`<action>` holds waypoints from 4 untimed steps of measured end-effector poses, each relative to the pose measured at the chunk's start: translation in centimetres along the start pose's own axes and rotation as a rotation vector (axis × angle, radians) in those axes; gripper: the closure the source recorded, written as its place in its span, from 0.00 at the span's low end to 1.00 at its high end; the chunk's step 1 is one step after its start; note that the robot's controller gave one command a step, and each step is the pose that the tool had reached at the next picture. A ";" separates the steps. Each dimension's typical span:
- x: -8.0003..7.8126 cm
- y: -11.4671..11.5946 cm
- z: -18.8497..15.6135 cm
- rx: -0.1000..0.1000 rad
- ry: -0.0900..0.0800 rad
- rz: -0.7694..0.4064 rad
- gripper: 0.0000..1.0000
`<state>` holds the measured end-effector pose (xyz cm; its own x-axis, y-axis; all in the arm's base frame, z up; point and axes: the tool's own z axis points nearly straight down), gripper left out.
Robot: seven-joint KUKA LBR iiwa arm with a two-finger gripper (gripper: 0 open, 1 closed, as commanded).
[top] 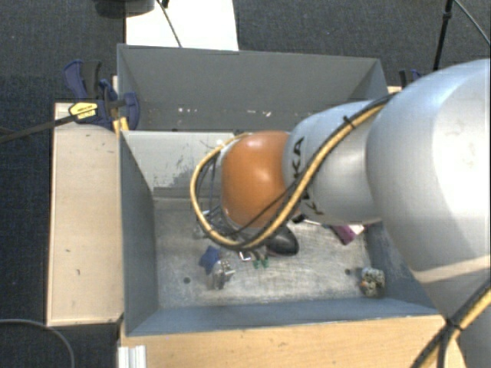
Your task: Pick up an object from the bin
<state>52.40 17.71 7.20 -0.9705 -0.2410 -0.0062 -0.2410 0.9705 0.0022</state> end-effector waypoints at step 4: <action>1.0 0.1 -0.2 -0.002 -0.008 0.086 1.00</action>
Offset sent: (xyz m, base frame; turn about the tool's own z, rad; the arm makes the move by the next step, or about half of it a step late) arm 0.0000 0.0000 0.0000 0.0000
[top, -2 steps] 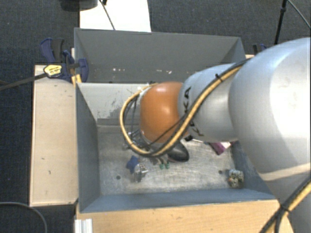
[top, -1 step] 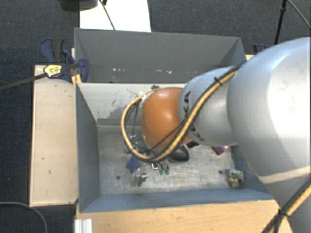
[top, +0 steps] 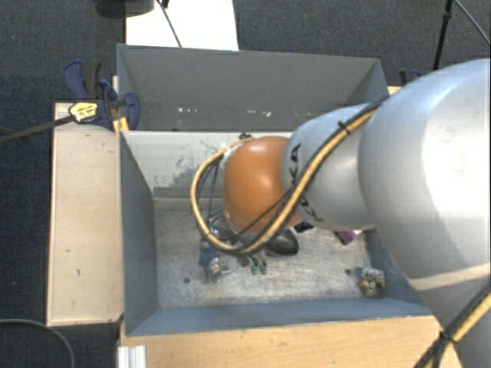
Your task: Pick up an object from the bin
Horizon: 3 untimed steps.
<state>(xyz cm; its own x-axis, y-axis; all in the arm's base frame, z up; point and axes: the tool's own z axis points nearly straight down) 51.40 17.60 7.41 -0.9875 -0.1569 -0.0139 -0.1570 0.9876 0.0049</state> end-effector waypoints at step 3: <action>-0.6 0.1 -10.0 0.003 0.009 0.011 1.00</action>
Offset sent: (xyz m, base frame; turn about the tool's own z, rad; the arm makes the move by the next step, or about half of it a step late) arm -0.0001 0.0001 0.0156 0.0000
